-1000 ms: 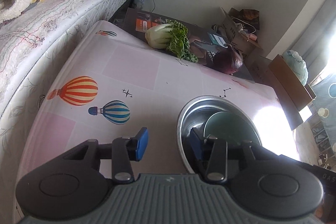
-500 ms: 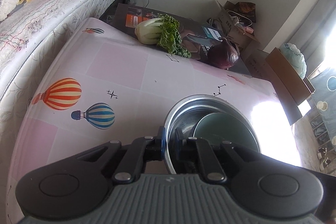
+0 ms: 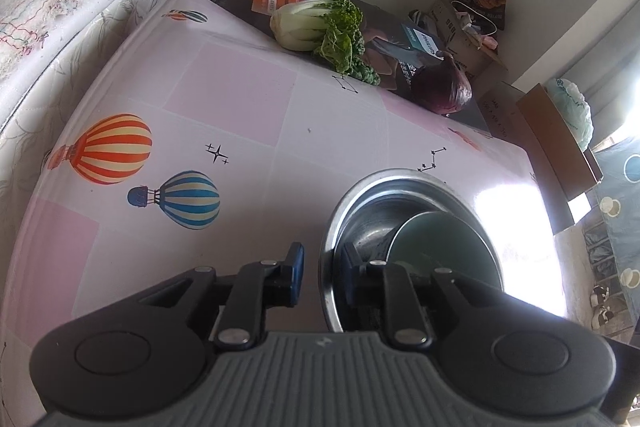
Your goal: Organize plates and bowls
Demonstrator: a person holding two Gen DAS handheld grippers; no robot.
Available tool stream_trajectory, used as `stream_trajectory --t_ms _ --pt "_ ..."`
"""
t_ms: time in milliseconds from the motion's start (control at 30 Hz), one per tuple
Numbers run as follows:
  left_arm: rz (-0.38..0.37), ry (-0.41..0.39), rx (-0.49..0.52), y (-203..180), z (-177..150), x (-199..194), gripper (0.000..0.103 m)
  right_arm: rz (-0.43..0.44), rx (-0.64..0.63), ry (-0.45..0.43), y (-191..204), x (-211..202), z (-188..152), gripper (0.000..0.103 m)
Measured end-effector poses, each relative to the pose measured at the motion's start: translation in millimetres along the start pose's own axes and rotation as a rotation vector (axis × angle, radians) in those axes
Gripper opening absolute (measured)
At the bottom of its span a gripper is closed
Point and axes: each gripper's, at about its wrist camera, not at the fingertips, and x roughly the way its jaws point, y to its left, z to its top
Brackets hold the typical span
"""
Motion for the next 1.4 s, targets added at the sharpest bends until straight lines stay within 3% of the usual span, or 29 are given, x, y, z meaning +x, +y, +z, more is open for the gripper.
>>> stream_trajectory --t_ms 400,667,800,1400 --pt "-0.003 0.059 -0.019 1 -9 20 0.017 -0.007 0.044 0.018 -2 11 7 0.021" --pt "-0.001 0.045 -0.017 -2 -12 20 0.011 -0.010 0.054 0.014 -4 27 11 0.018" --pt "-0.004 0.036 -0.019 -3 -14 18 0.010 0.014 0.049 0.013 -3 29 12 0.008" --pt "-0.006 -0.012 -0.009 -12 -18 -2 0.009 0.012 0.010 -0.023 8 9 10 0.008"
